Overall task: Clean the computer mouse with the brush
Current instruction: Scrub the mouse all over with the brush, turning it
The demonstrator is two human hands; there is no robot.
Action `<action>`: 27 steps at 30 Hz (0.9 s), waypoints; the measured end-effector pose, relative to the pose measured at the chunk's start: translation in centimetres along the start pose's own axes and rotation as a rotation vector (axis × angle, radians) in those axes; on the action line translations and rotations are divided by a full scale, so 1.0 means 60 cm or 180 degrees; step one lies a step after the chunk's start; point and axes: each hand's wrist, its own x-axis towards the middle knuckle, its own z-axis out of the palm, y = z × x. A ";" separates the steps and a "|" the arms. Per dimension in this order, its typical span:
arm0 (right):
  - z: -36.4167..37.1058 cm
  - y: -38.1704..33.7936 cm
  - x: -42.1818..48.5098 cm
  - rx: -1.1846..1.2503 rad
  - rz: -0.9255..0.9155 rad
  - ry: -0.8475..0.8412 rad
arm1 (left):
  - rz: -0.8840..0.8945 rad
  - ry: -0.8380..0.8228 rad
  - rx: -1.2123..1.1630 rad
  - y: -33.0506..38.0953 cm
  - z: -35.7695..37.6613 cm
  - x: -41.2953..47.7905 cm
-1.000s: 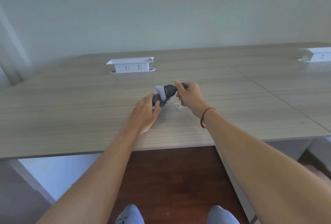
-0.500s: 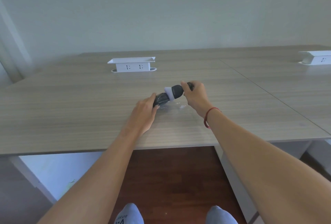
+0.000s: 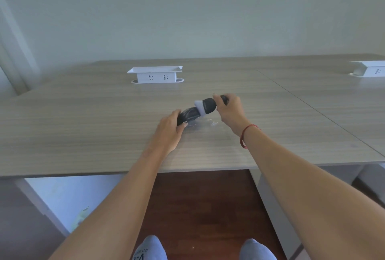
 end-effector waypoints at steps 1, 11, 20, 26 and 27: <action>-0.002 -0.004 0.001 0.0014 -0.0042 0.0050 | 0.0001 -0.0007 -0.0027 0.000 0.000 0.000; 0.008 -0.011 -0.008 -0.0003 -0.0110 -0.0244 | -0.0142 -0.0106 -0.0105 -0.001 0.002 0.002; -0.001 -0.015 -0.004 0.0016 -0.0196 0.0133 | -0.0174 -0.0159 -0.0162 -0.004 0.002 0.003; 0.006 0.009 -0.009 -0.0117 0.0063 0.0082 | -0.0144 -0.0139 -0.0160 -0.007 0.004 0.004; 0.003 0.012 -0.007 -0.0150 0.0122 0.0170 | -0.0138 -0.0131 -0.0161 -0.007 0.004 0.004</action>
